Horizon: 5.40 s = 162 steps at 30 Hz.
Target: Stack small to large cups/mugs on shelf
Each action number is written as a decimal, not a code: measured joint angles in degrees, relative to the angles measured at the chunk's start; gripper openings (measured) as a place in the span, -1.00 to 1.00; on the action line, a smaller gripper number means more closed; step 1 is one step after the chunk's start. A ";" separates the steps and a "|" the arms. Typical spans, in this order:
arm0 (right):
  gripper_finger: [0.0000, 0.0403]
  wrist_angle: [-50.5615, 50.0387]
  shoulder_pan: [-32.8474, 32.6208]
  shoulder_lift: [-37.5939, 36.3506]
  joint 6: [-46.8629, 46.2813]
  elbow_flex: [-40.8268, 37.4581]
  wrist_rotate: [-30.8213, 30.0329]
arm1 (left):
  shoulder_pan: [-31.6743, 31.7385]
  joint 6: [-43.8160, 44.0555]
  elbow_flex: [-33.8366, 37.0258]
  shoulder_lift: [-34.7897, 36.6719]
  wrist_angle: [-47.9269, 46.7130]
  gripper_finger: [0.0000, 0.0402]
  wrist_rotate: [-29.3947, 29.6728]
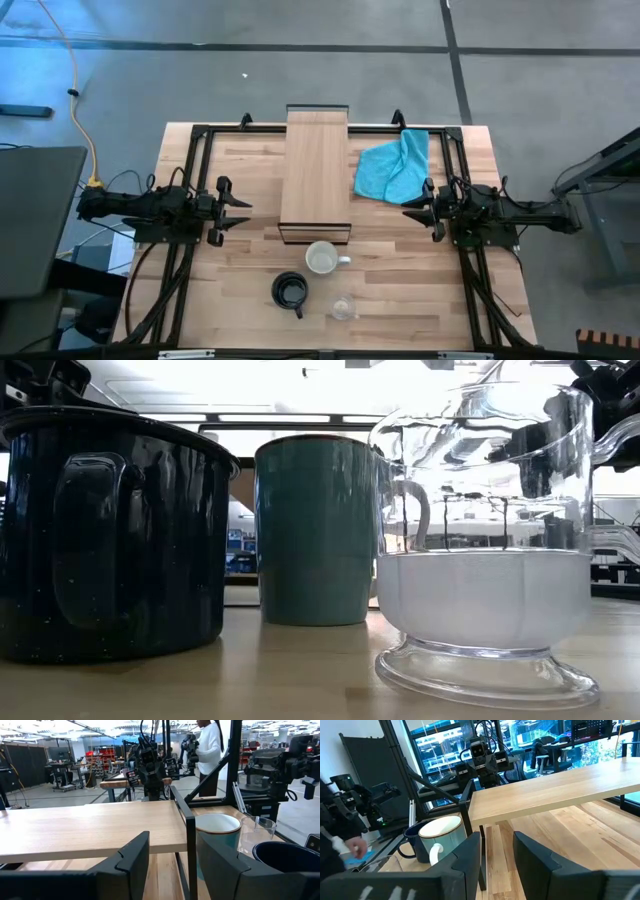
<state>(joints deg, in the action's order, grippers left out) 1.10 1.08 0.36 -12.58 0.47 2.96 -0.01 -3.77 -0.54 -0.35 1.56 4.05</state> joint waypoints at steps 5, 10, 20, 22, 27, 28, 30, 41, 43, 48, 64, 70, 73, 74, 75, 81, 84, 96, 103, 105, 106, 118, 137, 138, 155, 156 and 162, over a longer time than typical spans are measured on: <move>-0.46 0.00 -0.02 -0.02 0.00 -0.02 -0.01 | 0.00 0.01 0.00 0.01 -0.02 -0.24 0.00; -0.46 -0.01 -0.02 0.00 0.00 -0.02 -0.01 | 0.00 0.01 0.00 0.01 -0.01 -0.24 0.01; -0.46 -0.01 -0.02 0.00 0.00 -0.02 0.00 | 0.00 -0.01 0.00 0.00 0.01 -0.24 0.00; -0.46 0.00 0.00 -0.01 0.00 0.00 -0.01 | 0.00 0.01 0.00 -0.01 -0.01 -0.24 0.02; -0.46 0.38 -0.02 -0.01 -2.63 -0.02 0.02 | 0.00 0.00 0.00 0.00 0.00 -0.24 0.01; -0.46 0.56 0.00 -0.02 -4.68 -0.01 0.01 | 0.00 0.00 0.01 0.00 -0.01 -0.24 0.01; -0.46 0.87 0.01 -0.02 -7.89 -0.02 -0.04 | 0.00 0.00 0.01 -0.01 0.01 -0.24 0.00; -0.46 5.82 0.02 -0.02 -17.52 -0.01 -1.33 | 0.00 4.18 0.00 0.01 5.03 -0.24 0.64; -0.46 6.32 0.02 -0.02 -20.19 -0.01 -1.31 | 0.00 4.17 0.00 -0.01 4.68 -0.24 0.84; -0.46 6.35 0.02 -0.02 -21.56 -0.02 -1.31 | 0.00 4.22 0.00 -0.01 4.52 -0.24 1.20; -0.46 6.52 0.02 -0.02 -17.15 -0.01 -3.30 | 0.00 16.37 0.00 0.01 4.86 -0.24 6.10; -0.46 6.89 0.02 -0.02 -17.16 -0.01 -3.43 | -0.01 26.11 0.00 -0.01 5.37 -0.24 1.41; -0.46 6.91 0.02 -0.02 -17.16 -0.01 -3.43 | 0.00 35.28 0.00 0.00 5.72 -0.24 0.49; -0.46 6.91 0.02 -0.02 -17.16 -0.02 -3.43 | 0.00 38.38 0.00 -0.01 5.69 -0.24 0.47; -0.46 6.91 0.02 -0.02 -17.16 -0.02 -3.43 | 0.00 40.88 0.00 -0.01 5.69 -0.24 0.47; -0.46 6.91 0.02 -0.02 -17.08 -0.01 -3.43 | 0.00 44.09 0.00 -0.01 5.66 -0.24 0.49; -0.46 6.91 0.02 -0.02 -17.03 -0.02 -3.45 | 0.00 44.08 0.00 -0.01 5.55 -0.24 2.47; -0.46 4.18 0.02 0.00 -17.73 0.00 -3.44 | 0.02 42.89 0.00 -0.01 2.02 -0.24 6.69; -0.46 6.96 0.02 0.02 -22.22 -0.02 -3.43 | 0.00 45.20 0.00 -0.01 2.13 -0.24 4.85; -0.46 10.25 0.03 0.00 -23.95 -0.01 -3.18 | 0.00 46.20 0.00 -0.01 2.13 -0.24 2.35; -0.46 11.96 0.02 0.01 -24.70 -0.02 -2.38 | 0.00 46.61 0.00 -0.01 2.11 -0.24 1.12; -0.46 16.06 -3.68 9.88 -23.04 2.19 3.59 | 0.00 49.15 0.00 -0.03 1.75 -0.24 -0.79; -0.46 -1.41 -15.87 54.06 -6.47 32.25 7.72 | 0.00 50.66 0.00 -0.08 -0.28 -0.24 -0.93; -0.46 -2.82 -16.50 55.90 -6.69 33.99 8.08 | 0.00 50.70 0.00 -0.08 -0.26 -0.24 -1.17; -0.46 -15.25 -22.92 76.53 -21.00 47.44 7.78 | 0.00 50.57 0.00 -0.12 -0.57 -0.24 -3.32; -0.46 -15.37 -23.23 77.19 -22.65 47.39 7.78 | 0.00 50.58 0.00 -0.12 -0.64 -0.24 -3.68; -0.46 -7.72 -25.67 81.00 -32.75 47.39 7.48 | 0.00 50.57 0.00 -0.14 -0.93 -0.24 -4.86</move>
<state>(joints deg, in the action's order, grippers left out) -6.62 -24.59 81.36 -45.33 47.86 10.44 -0.01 46.81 -0.54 -0.49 0.62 -0.80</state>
